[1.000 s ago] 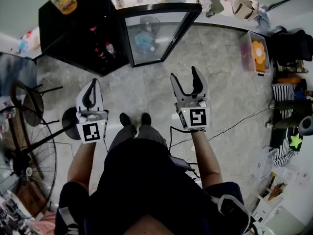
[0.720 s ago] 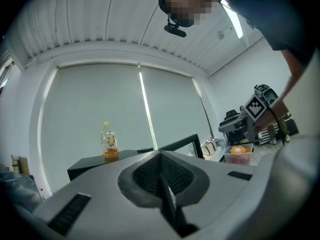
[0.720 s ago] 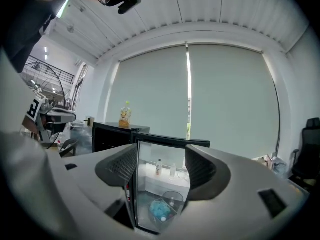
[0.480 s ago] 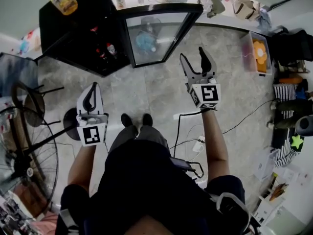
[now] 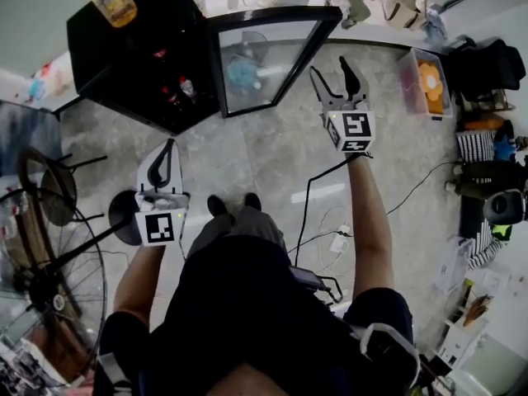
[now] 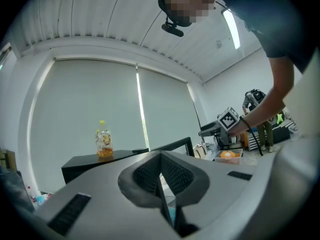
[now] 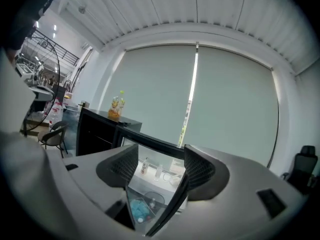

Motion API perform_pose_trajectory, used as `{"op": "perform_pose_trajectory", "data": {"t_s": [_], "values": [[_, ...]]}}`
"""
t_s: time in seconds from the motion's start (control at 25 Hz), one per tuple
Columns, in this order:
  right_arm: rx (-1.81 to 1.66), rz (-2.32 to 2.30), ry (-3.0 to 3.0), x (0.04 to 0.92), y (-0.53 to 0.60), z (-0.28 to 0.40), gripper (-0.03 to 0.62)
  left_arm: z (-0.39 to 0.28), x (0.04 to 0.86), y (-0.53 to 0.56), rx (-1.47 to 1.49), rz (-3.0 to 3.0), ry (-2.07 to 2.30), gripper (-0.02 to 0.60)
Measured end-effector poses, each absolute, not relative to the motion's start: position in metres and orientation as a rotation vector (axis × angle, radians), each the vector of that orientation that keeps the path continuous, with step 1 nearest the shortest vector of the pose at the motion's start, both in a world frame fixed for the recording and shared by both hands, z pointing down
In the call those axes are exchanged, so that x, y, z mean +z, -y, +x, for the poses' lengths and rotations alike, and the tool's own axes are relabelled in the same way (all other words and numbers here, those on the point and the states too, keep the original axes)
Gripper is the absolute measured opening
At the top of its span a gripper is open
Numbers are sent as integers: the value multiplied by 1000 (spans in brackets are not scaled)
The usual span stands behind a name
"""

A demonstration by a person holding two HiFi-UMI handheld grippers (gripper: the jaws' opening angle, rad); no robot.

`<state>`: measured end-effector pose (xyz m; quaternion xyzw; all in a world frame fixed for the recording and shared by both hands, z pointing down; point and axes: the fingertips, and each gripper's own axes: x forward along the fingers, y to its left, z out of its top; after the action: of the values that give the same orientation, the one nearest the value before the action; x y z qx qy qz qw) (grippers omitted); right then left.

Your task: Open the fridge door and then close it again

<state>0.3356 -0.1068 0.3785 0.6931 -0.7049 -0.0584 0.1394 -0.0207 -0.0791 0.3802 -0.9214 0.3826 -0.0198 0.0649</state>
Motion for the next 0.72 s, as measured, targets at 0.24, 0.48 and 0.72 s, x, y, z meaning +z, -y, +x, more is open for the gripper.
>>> {"op": "perform_pose_trajectory", "data": {"t_s": [0.24, 0.48, 0.72], "values": [[-226, 1940, 2014, 374, 120, 359, 293, -3, 380, 79, -69, -2779, -1160, 23], [-264, 1763, 2046, 373, 153, 399, 298, 27, 376, 93, -83, -2729, -1281, 21], [-395, 1480, 2014, 373, 191, 416, 298, 48, 384, 100, -113, -2694, -1385, 21]]}}
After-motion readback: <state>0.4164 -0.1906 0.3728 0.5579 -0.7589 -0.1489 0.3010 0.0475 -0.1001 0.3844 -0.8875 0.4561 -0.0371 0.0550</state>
